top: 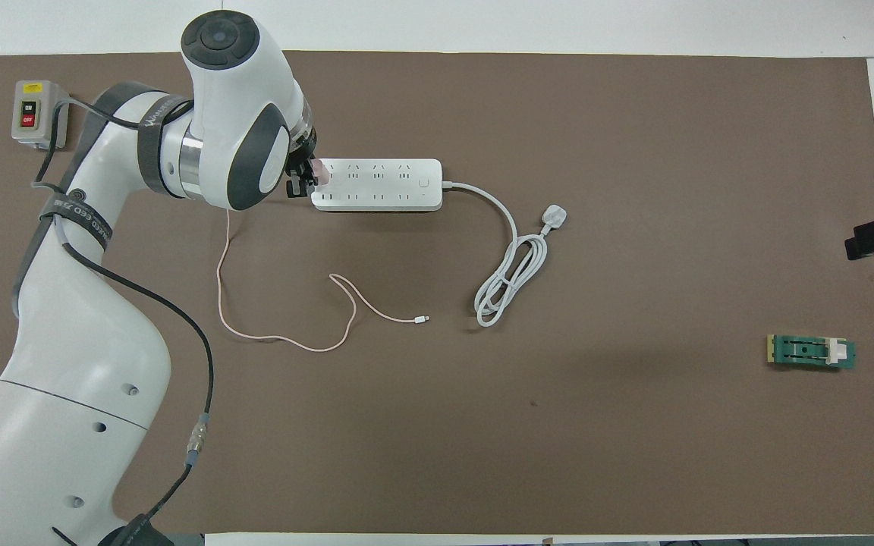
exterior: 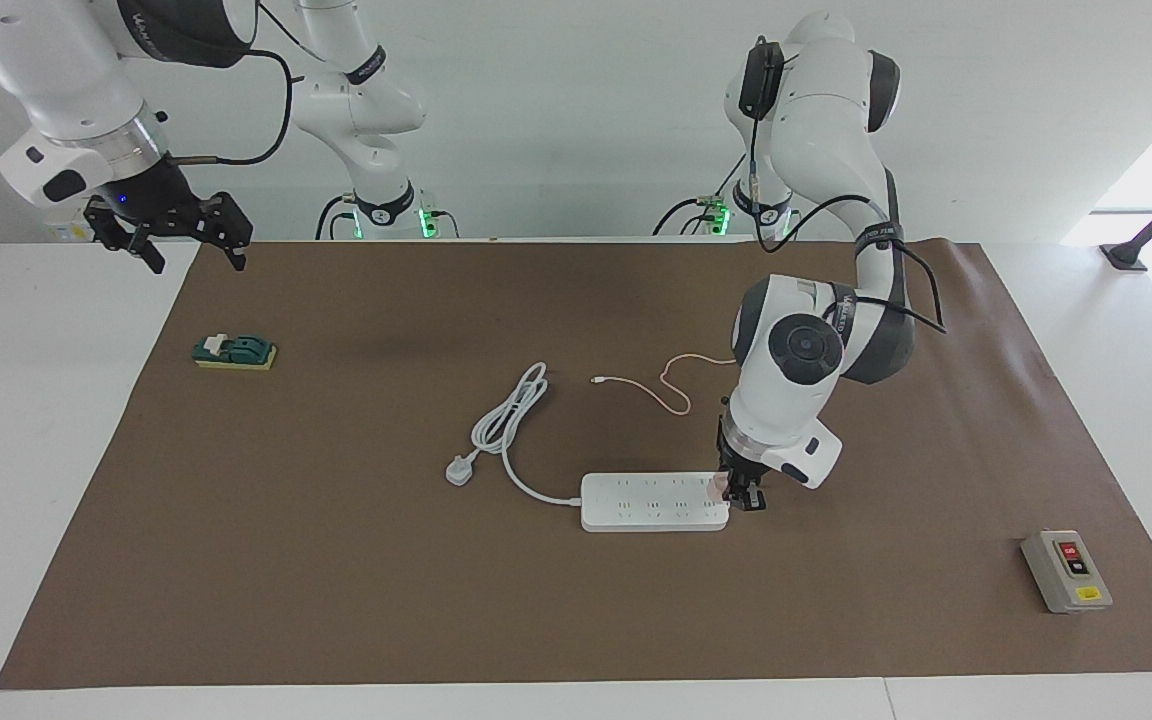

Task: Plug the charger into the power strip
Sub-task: 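Align the charger prongs with the strip's end socket, left gripper, then push the charger into the power strip socket with the left gripper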

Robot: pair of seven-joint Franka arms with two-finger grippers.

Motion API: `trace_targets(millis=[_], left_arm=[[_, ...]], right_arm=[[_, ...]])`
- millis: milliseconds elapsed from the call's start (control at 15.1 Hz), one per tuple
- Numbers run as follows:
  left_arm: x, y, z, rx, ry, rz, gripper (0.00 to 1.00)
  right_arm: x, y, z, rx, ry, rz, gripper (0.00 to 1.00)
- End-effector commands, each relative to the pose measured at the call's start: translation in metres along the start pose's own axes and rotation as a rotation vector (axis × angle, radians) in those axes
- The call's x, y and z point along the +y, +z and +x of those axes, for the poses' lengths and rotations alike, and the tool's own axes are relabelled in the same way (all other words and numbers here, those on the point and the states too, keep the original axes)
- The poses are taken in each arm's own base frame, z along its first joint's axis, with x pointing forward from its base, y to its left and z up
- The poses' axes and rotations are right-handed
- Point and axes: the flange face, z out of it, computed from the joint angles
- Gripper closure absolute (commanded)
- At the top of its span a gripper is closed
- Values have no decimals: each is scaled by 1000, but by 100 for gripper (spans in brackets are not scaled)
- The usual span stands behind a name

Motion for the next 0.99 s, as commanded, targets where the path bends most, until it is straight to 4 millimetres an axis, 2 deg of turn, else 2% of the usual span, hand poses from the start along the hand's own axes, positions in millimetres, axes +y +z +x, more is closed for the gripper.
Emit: trace_targets(millis=[0, 530, 928], left_arm=[[-14, 1, -4, 16, -13, -12, 100], [-28, 10, -8, 15, -8, 3, 100], [-28, 8, -6, 13, -9, -1, 100]], right_arm=[[-3, -2, -3, -7, 13, 20, 0], [-2, -2, -4, -7, 16, 20, 0], [-2, -2, -4, -7, 14, 20, 0]])
